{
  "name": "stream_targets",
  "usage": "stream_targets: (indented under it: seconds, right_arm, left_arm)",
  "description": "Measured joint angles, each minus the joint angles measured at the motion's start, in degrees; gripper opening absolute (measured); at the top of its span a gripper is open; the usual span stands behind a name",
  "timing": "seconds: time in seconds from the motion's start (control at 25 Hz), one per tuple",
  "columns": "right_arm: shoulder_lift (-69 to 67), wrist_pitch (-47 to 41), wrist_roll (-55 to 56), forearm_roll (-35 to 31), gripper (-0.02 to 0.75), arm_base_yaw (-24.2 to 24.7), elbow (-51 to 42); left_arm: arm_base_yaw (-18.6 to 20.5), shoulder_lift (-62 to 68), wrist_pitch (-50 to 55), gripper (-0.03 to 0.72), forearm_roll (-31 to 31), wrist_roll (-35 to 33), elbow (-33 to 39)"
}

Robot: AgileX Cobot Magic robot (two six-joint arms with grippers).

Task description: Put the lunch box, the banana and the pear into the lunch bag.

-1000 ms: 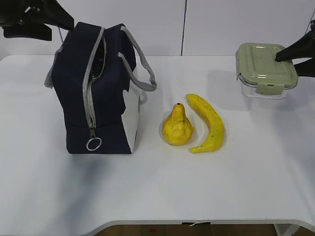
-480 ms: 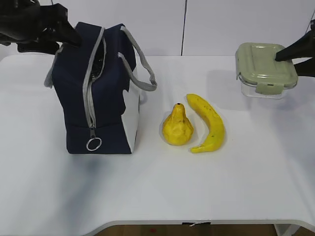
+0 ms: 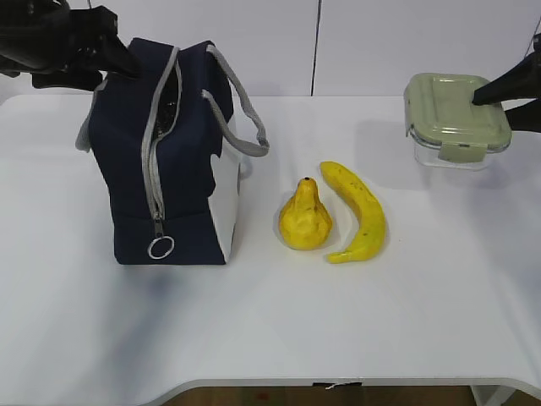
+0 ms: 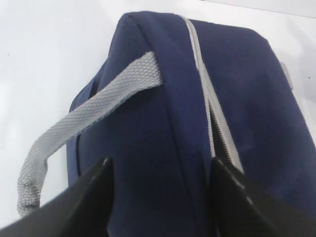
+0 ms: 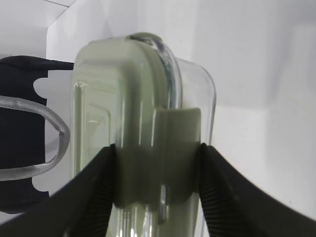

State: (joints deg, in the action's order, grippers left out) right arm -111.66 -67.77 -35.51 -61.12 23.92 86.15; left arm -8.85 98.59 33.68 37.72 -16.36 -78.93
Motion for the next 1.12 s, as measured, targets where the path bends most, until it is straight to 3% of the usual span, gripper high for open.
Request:
stream_targets:
  seconds: [0.24,0.36,0.6,1.12]
  right_arm:
    - [0.0,0.0,0.0,-0.02,0.397,0.0,0.0]
    - [0.0,0.0,0.0,-0.02,0.397,0.0,0.0]
    - [0.0,0.0,0.03,-0.12,0.397,0.0,0.0]
    - [1.99,0.0,4.2,-0.46,0.396,0.0,0.0]
  left_arm:
    - [0.0,1.18,-0.11,0.413,1.03,0.0,-0.22]
    - [0.0,1.67,0.0,0.348,2.35,0.0,-0.22]
    - [0.0,1.86,0.37,0.023,2.8,0.0,-0.22]
    - [0.0,1.45,0.74,-0.001,4.9,-0.13,-0.22]
